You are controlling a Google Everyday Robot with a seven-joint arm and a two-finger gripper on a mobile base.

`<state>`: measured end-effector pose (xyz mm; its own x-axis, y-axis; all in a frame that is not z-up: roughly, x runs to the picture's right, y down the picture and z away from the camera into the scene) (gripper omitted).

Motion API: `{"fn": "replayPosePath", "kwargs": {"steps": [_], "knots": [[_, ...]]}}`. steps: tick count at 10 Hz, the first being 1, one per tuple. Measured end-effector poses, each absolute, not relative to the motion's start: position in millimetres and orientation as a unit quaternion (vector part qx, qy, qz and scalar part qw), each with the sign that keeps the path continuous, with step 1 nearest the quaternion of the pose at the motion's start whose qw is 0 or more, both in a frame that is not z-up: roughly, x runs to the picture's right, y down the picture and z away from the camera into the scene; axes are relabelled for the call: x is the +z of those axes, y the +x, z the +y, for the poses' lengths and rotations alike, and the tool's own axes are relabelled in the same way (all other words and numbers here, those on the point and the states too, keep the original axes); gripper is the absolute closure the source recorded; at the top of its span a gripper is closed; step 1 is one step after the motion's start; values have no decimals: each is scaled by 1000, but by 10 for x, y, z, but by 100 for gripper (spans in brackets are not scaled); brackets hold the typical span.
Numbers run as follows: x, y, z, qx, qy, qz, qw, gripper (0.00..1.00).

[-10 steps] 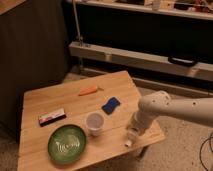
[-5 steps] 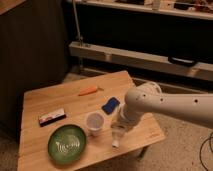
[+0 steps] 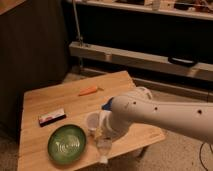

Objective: Place the bottle in the ceramic bowl

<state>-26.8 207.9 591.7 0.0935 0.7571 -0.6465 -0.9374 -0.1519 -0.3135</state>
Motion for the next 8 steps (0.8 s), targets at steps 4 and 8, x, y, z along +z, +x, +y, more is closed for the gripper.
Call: {"fn": "replayPosePath", "kwargs": {"steps": [4, 8], "knots": [[5945, -802, 2711, 599, -438, 122, 659, 90], [6005, -1162, 3312, 554, -488, 115, 664, 90]]}}
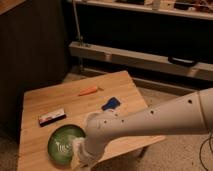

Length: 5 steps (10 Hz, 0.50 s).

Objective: Place the bottle in the ceramic bowl

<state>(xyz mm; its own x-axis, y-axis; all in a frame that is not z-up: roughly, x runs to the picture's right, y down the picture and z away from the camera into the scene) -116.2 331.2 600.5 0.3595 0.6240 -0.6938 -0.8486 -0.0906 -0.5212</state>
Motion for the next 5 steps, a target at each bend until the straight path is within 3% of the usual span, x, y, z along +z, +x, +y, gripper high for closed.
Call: {"fn": "replayPosePath", "kwargs": {"steps": [5], "knots": [[5862, -1446, 3010, 547, -495, 87, 669, 90]]}}
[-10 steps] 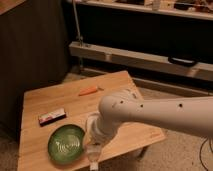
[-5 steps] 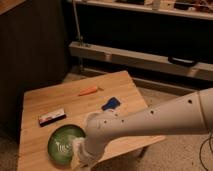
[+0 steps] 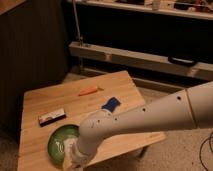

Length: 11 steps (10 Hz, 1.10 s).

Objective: Place the bottle in the ceramic bowl

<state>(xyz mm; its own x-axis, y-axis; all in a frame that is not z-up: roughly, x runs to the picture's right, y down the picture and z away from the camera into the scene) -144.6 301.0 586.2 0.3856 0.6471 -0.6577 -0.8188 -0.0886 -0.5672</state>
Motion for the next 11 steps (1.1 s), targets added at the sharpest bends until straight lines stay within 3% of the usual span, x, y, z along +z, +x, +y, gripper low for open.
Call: {"fn": "replayPosePath", "kwargs": {"steps": [4, 7, 11], "knots": [[5985, -1705, 3041, 549, -484, 88, 676, 90], [6412, -1859, 3254, 556, -466, 93, 682, 90], [6854, -1844, 3094, 586, -438, 94, 675, 90]]}}
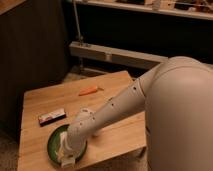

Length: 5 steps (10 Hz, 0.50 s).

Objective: Place the bottle in the ceramic bowl

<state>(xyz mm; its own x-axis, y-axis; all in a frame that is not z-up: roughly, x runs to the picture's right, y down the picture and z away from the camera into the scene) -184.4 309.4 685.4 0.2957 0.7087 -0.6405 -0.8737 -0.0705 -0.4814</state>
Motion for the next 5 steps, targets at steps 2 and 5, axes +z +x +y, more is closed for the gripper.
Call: {"fn": "replayPosePath", "kwargs": {"steps": [2, 5], "knots": [[6844, -1866, 3105, 584, -440, 94, 676, 90], [6847, -1857, 3102, 585, -439, 95, 675, 90]]}}
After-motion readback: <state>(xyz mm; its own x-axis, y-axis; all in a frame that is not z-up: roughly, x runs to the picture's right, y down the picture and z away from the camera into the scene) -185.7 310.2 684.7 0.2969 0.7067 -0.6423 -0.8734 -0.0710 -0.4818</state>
